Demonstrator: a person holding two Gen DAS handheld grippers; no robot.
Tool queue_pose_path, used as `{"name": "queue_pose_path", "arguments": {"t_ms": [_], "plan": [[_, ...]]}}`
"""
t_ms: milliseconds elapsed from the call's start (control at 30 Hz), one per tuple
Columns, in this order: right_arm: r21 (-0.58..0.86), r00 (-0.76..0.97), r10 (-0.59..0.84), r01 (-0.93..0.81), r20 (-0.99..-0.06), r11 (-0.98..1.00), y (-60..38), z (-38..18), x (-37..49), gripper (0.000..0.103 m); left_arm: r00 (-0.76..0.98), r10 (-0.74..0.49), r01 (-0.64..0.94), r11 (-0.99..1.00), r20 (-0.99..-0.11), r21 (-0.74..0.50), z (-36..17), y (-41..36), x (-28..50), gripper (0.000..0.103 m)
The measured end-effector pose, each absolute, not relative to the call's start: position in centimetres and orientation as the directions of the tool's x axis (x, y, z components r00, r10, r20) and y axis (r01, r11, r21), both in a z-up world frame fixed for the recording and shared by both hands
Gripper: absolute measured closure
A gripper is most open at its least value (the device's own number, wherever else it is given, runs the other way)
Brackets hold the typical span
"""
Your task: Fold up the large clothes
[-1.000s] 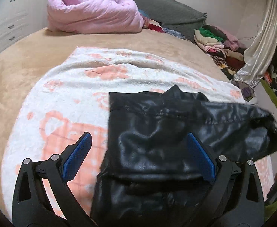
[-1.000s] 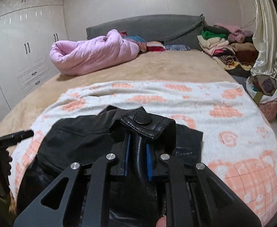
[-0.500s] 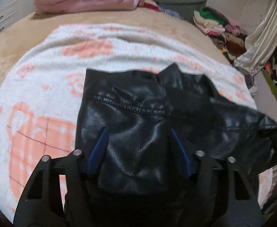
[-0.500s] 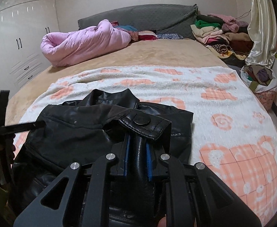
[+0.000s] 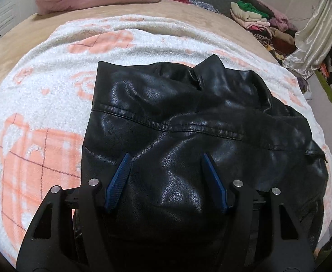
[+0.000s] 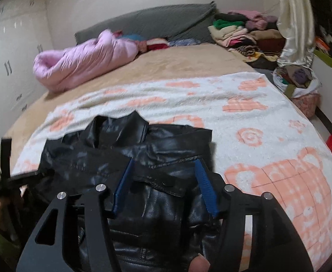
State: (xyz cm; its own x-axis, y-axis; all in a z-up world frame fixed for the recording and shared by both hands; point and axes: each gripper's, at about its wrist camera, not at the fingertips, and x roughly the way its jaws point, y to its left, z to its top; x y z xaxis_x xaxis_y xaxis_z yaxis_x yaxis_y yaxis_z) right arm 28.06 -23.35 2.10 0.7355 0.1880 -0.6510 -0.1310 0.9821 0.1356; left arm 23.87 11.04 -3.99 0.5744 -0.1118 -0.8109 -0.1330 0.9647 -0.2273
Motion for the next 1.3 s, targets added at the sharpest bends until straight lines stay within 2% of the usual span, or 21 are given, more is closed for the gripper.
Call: {"name": "queue_pose_path", "arguments": {"t_ms": [33,67,100,300,433,467,567,733,767,900,1100,1300], "plan": [[0.136,0.734,0.189,-0.132,-0.652,0.982,-23.2,2.1,28.2,0.053,0.576,-0.114,-0.134,0.964,-0.81,-0.231,-4.0,11.1,23.9,0.047],[0.121,0.726,0.191,-0.147,-0.66,0.982,-22.5,2.0,28.4,0.065,0.577,-0.117,-0.133,0.963,-0.809,-0.235,-4.1,11.2,23.9,0.047],[0.107,0.72,0.188,-0.158,-0.668,0.982,-22.0,1.8,28.6,0.073,0.579,-0.12,-0.132,0.962,-0.807,-0.238,-4.1,11.2,23.9,0.047],[0.036,0.663,0.209,-0.265,-0.719,0.964,-16.3,-0.1,30.4,0.073,0.585,-0.12,-0.125,0.964,-0.802,-0.235,-4.2,11.2,23.7,0.047],[-0.083,0.602,0.066,-0.216,-0.796,0.973,-14.9,-3.3,32.9,0.075,0.585,-0.121,-0.117,0.966,-0.802,-0.23,-4.2,11.2,23.6,0.047],[-0.098,0.59,0.038,-0.198,-0.806,0.975,-15.2,-4.0,33.3,0.081,0.585,-0.122,-0.115,0.966,-0.802,-0.23,-4.2,11.2,23.6,0.047],[-0.044,0.553,0.06,-0.174,-0.831,0.984,-16.8,-6.3,34.4,0.087,0.585,-0.123,-0.107,0.968,-0.802,-0.226,-4.2,11.2,23.6,0.047],[-0.027,0.561,0.086,-0.19,-0.824,0.981,-17.2,-7.0,34.3,0.087,0.588,-0.119,-0.101,0.97,-0.8,-0.219,-4.2,11.1,23.6,0.047],[-0.024,0.564,0.09,-0.191,-0.821,0.981,-17.2,-6.6,34.1,0.086,0.589,-0.12,-0.101,0.97,-0.799,-0.22,-4.2,11.1,23.6,0.047],[0.047,0.604,0.175,-0.222,-0.778,0.974,-17.3,-4.1,32.3,0.071,0.613,-0.133,-0.09,0.967,-0.779,-0.237,-2.9,11.2,23.0,0.046],[0.098,0.657,0.235,-0.239,-0.717,0.966,-17.9,-1.1,28.8,0.057,0.652,-0.143,-0.044,0.973,-0.745,-0.226,-0.4,10.2,20.2,0.046],[0.088,0.674,0.247,-0.261,-0.696,0.961,-17.2,-0.3,26.1,0.044,0.591,-0.14,-0.006,0.984,-0.794,-0.178,-2.3,8.1,18.6,0.046]]}}
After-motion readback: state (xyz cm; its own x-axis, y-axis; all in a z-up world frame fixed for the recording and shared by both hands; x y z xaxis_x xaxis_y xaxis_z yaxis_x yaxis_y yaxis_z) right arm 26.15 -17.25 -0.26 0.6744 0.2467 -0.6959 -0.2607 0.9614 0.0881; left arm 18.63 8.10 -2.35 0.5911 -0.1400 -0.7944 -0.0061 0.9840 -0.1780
